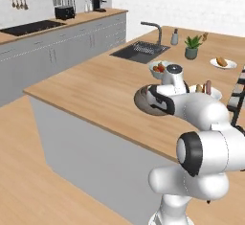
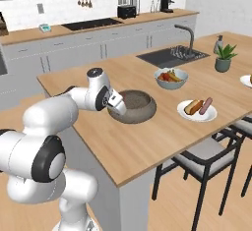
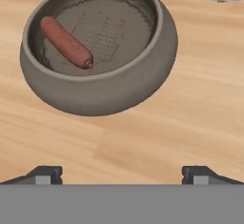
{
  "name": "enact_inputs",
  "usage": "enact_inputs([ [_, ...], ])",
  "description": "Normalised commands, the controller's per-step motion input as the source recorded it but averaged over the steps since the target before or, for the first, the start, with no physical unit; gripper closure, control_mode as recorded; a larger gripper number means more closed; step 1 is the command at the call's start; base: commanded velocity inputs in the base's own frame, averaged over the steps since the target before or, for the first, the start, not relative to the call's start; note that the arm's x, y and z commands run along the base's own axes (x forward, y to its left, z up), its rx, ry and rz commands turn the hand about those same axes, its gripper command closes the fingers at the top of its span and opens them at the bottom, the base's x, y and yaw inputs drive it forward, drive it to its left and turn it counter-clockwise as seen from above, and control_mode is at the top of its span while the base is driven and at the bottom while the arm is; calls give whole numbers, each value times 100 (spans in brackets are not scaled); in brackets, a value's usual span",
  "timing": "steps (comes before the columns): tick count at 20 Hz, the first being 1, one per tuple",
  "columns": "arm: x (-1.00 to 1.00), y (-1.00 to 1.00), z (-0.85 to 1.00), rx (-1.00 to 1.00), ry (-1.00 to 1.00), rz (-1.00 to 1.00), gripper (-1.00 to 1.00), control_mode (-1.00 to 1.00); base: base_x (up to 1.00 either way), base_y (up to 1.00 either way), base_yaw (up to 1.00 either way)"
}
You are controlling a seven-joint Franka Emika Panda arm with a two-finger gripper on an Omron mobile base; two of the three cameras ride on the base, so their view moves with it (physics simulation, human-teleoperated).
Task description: Place one bun and one sausage from the bowl on each plate.
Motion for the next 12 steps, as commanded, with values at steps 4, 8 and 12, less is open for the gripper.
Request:
enact_inputs([
  [4, 0, 0, 0, 0, 0, 0, -100, 100, 26, 77, -26],
  [8, 0, 0, 0, 0, 0, 0, -100, 100, 98, 1, -15],
  [12, 25, 0, 0, 0, 0, -3, -100, -100, 75, -6, -8],
])
